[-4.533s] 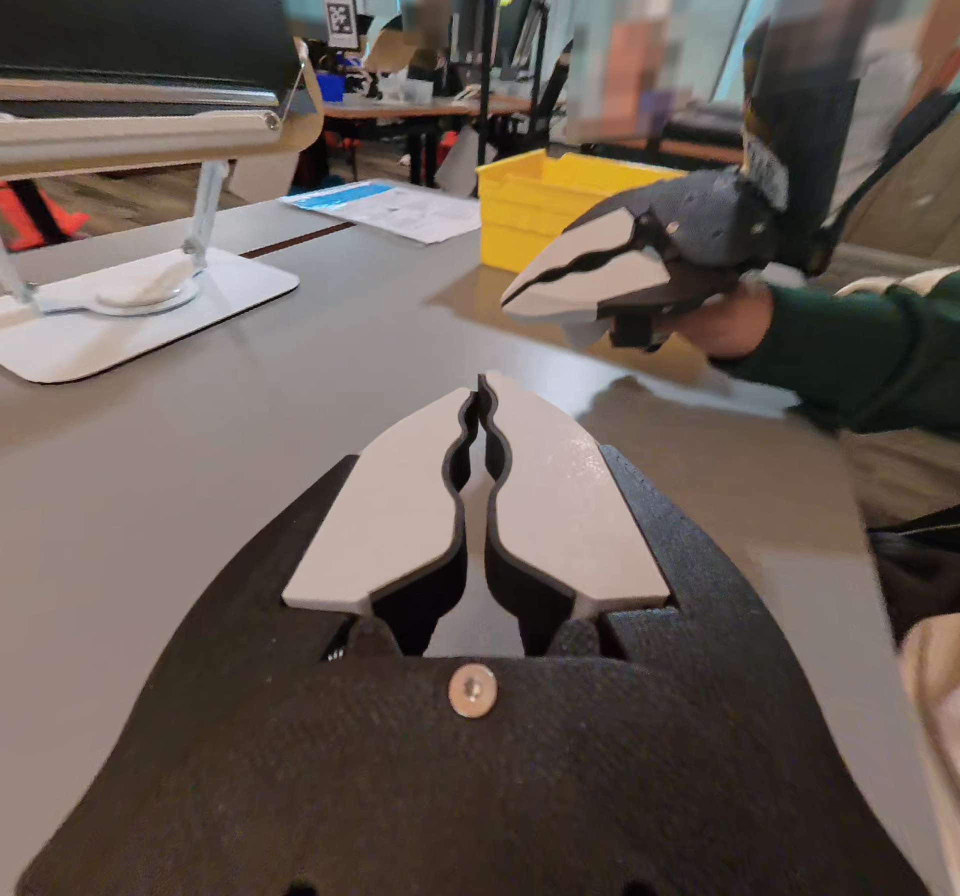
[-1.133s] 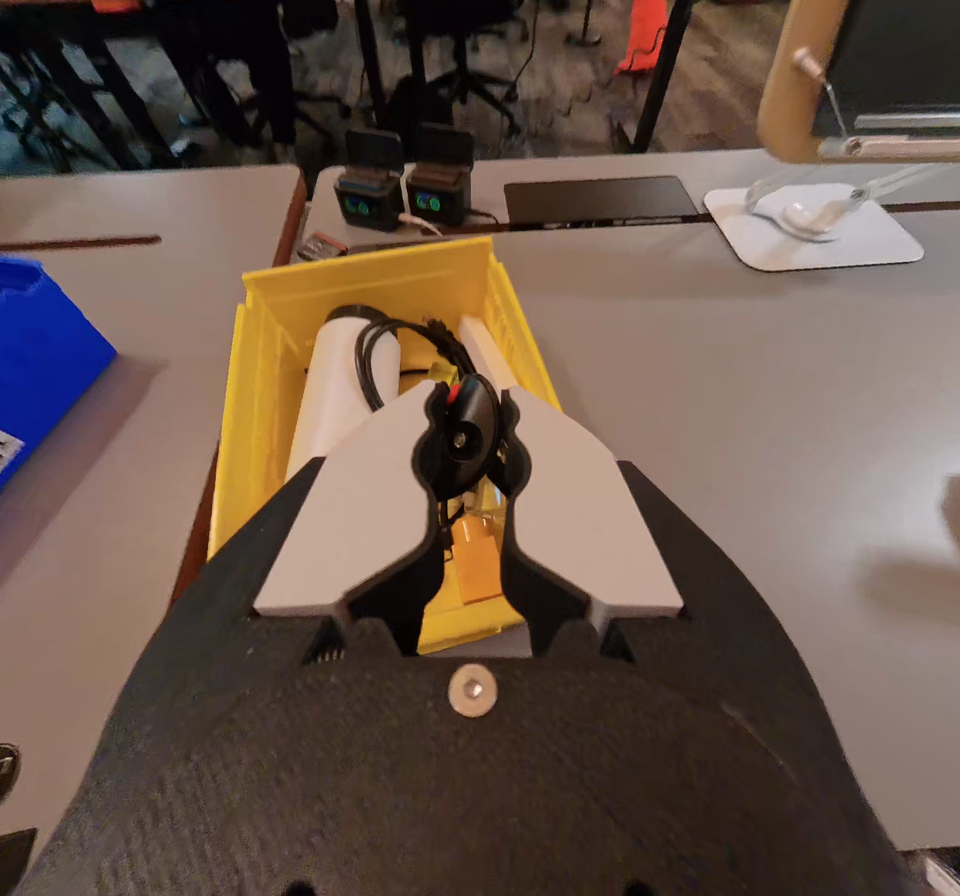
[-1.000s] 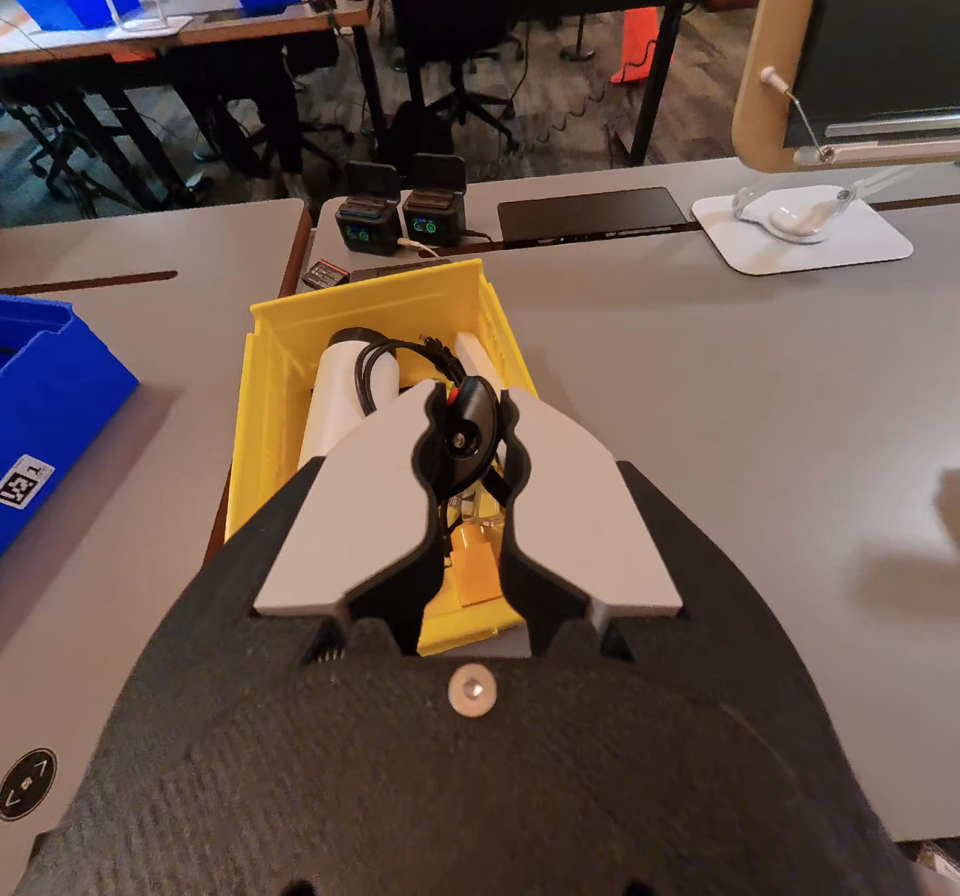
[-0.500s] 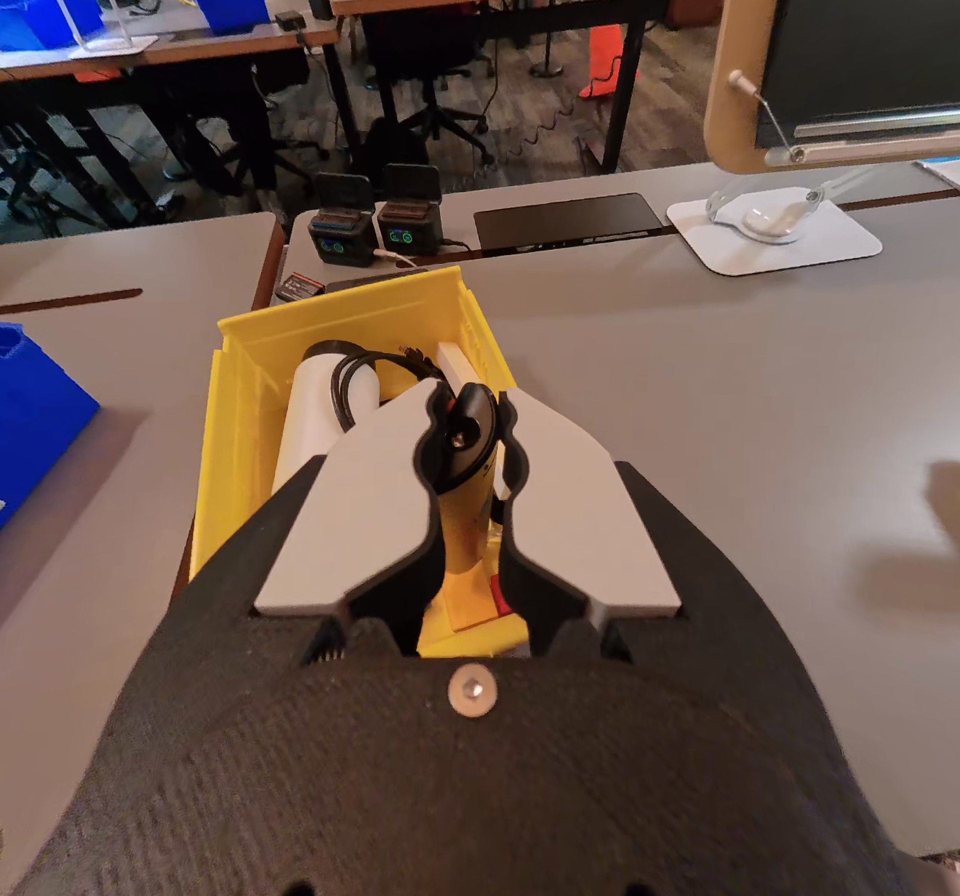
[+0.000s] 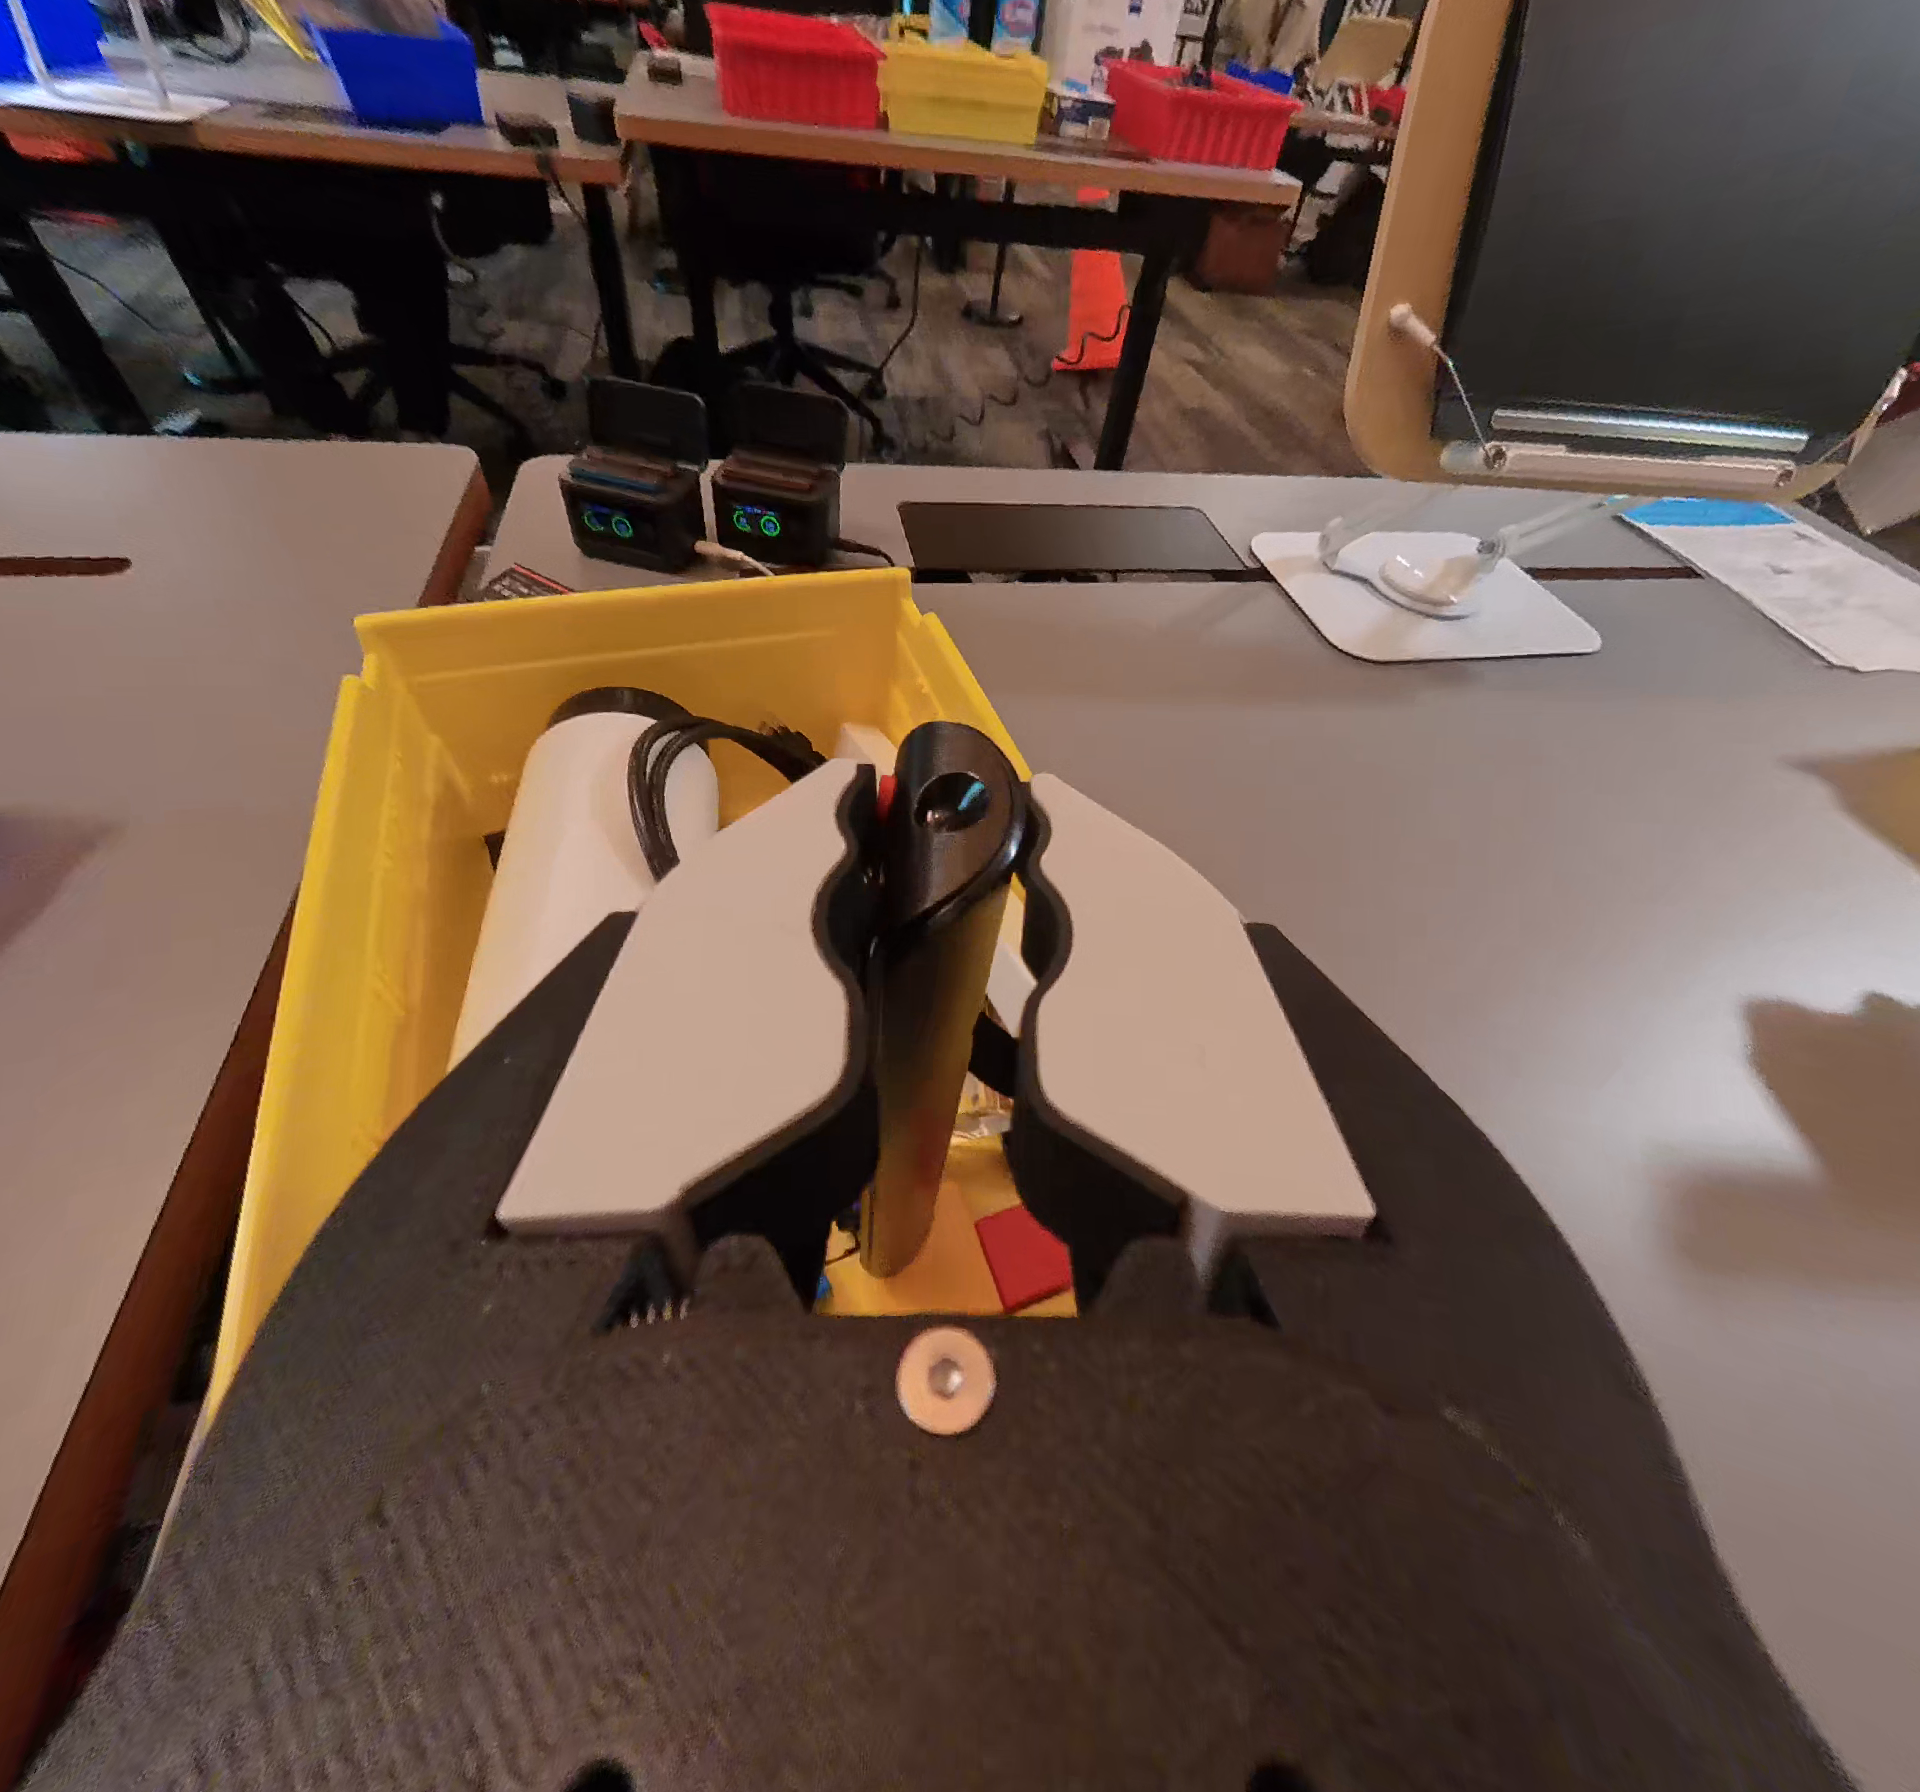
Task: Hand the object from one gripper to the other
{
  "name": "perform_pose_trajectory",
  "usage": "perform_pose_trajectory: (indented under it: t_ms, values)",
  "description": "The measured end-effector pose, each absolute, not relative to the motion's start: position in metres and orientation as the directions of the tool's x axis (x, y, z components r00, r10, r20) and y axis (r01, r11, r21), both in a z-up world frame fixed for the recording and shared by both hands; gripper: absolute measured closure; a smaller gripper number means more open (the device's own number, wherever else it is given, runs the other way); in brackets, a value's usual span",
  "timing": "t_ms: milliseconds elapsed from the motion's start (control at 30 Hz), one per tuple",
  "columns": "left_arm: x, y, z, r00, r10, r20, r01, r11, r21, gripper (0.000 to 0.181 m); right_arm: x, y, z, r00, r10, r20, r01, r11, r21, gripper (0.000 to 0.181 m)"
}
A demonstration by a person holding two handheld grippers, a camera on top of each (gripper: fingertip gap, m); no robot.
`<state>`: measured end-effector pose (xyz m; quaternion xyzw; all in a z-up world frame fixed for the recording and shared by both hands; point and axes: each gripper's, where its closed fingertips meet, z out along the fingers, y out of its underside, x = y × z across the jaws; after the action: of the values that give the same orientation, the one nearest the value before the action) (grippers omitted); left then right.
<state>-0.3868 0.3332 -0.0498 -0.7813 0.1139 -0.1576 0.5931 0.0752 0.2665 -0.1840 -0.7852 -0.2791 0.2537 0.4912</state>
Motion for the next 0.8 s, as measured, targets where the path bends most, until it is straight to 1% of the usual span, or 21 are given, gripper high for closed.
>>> perform_pose_trajectory:
  t_ms: [200, 300, 367, 500, 567, 700, 733, 800]
  values:
    - [-0.388, 0.333, -0.049, 0.915, -0.380, 0.136, 0.040, -0.251, -0.967, 0.156, 0.075, 0.266, -0.184, 0.715, 0.688, -0.122, 0.192, -0.361, -0.913, 0.169]
    - [-0.389, 0.334, -0.049, 0.911, -0.385, 0.150, 0.059, -0.238, -0.970, 0.151, 0.075, 0.266, -0.185, 0.715, 0.689, -0.118, 0.196, -0.360, -0.912, 0.169]
    - [-0.389, 0.335, -0.049, 0.908, -0.387, 0.160, 0.073, -0.229, -0.971, 0.144, 0.074, 0.266, -0.185, 0.715, 0.689, -0.116, 0.198, -0.359, -0.912, 0.169]
    - [-0.391, 0.335, -0.050, 0.905, -0.390, 0.171, 0.091, -0.215, -0.972, 0.143, 0.074, 0.266, -0.185, 0.715, 0.690, -0.114, 0.201, -0.359, -0.912, 0.169]
    - [-0.393, 0.337, -0.052, 0.908, -0.382, 0.171, 0.096, -0.207, -0.974, 0.137, 0.074, 0.266, -0.185, 0.714, 0.690, -0.114, 0.201, -0.359, -0.911, 0.169]
    - [-0.391, 0.341, -0.072, 0.912, -0.379, 0.156, 0.052, -0.271, -0.961, 0.148, 0.074, 0.266, -0.185, 0.714, 0.691, -0.113, 0.202, -0.358, -0.912, 0.169]
    - [-0.390, 0.343, -0.074, 0.916, -0.376, 0.138, 0.039, -0.259, -0.965, 0.155, 0.074, 0.266, -0.185, 0.714, 0.691, -0.112, 0.203, -0.358, -0.912, 0.169]
    - [-0.383, 0.345, -0.072, 0.914, -0.388, 0.123, 0.036, -0.224, -0.974, 0.156, 0.074, 0.266, -0.185, 0.714, 0.691, -0.112, 0.203, -0.357, -0.912, 0.169]
